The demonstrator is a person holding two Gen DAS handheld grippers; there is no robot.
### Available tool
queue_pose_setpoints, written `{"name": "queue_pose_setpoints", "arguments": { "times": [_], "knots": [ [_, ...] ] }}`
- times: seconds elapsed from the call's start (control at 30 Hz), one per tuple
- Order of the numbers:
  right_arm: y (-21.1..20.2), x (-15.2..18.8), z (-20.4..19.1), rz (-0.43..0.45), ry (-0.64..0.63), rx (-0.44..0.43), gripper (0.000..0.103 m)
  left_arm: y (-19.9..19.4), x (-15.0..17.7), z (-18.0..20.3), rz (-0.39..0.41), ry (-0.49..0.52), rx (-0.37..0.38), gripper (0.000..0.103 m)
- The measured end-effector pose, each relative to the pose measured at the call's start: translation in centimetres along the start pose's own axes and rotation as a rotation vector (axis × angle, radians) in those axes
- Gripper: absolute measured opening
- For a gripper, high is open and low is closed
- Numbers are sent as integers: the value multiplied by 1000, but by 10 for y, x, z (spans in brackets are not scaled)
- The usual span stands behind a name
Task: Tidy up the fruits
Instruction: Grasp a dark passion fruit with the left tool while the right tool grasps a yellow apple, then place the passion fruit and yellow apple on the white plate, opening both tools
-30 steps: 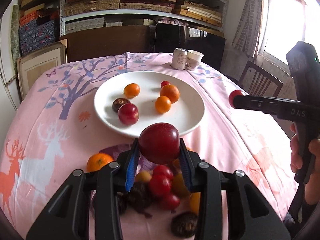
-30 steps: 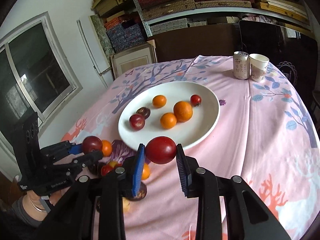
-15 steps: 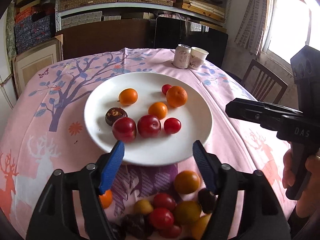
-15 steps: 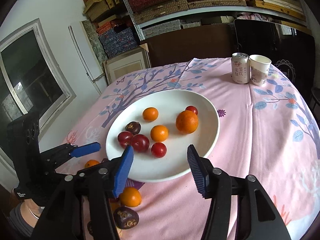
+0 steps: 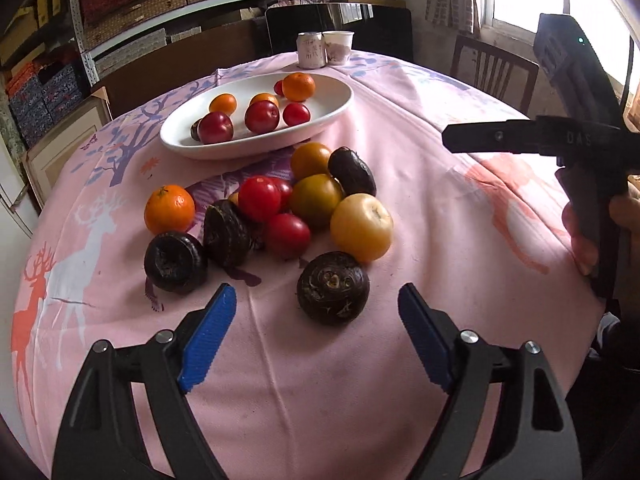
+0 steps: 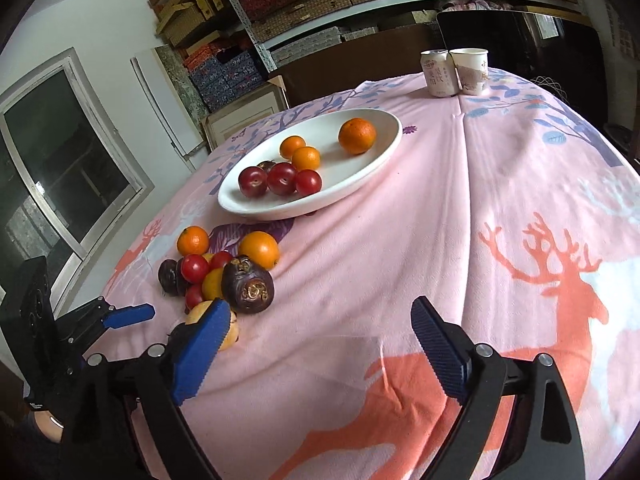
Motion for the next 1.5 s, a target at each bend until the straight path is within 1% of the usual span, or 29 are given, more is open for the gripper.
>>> {"name": "queue_pose_setpoints", "arguments": {
  "times": [0.07, 0.1, 0.13, 0.27, 0.3, 0.37, 0.43, 0.5, 0.6, 0.67, 0.7, 0.77, 0.83, 0.9, 0.93, 0.97, 1.1, 1.23, 1.33, 1.43, 1.5],
  "knots": [
    [-1, -1, 1, 11, 7, -10, 92, 9, -2, 1, -19, 7, -2, 62],
    [-1, 0, 3, 10, 12, -3, 92, 19, 0, 1, -62, -3, 17, 39],
    [-1, 1, 4, 7, 16, -3, 92, 22, 0, 0, -71, -12, 22, 40],
    [-2, 3, 2, 4, 18, -23, 92, 13, -2, 2, -25, 1, 13, 40],
    [0, 4, 0, -8, 7, -27, 92, 7, -6, -2, 2, -24, 14, 40],
    [3, 10, -12, -40, -40, -30, 92, -1, -11, -21, 45, -123, 14, 40],
    [7, 16, -31, -69, -112, -43, 92, -6, -14, -42, 67, -228, 17, 40],
    [14, 23, -52, -107, -176, -52, 92, -7, -17, -59, 81, -305, 11, 40],
    [25, 27, -78, -145, -237, -57, 92, -10, -18, -72, 100, -360, -11, 40],
    [34, 29, -93, -171, -277, -51, 91, -13, -18, -74, 109, -367, -15, 40],
    [39, 31, -98, -190, -297, -46, 90, -14, -18, -74, 114, -368, -20, 40],
    [49, 33, -106, -223, -318, -43, 79, -16, -18, -74, 120, -365, -21, 40],
    [57, 31, -108, -239, -308, -47, 73, -16, -18, -71, 124, -357, -26, 40],
    [64, 30, -108, -254, -292, -54, 65, -17, -17, -70, 128, -353, -22, 40],
    [65, 28, -106, -251, -286, -46, 52, -17, -17, -70, 128, -356, -20, 40],
    [65, 27, -106, -245, -277, -54, 43, -17, -17, -71, 127, -362, -13, 40],
    [58, 28, -100, -228, -237, -67, 43, -17, -16, -74, 125, -381, 11, 40],
    [47, 28, -94, -198, -183, -107, 43, -18, -17, -72, 130, -373, 10, 40],
    [32, 26, -84, -158, -139, -139, 43, -19, -17, -72, 135, -372, 12, 40],
    [15, 19, -69, -106, -96, -140, 43, -20, -18, -71, 137, -376, 21, 40],
    [5, 10, -57, -75, -74, -131, 43, -21, -20, -69, 132, -370, 45, 40]
  ]
}}
Point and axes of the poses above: each gripper's, at about its wrist camera, not at the fingertips, and y roughly the way its jaws point, z to its right, x to its underside, the point moved 10 cm from there along y, roughly the way its jaws point, and after that the axes turned 6 degrees about -y, right-handed, at the moved point
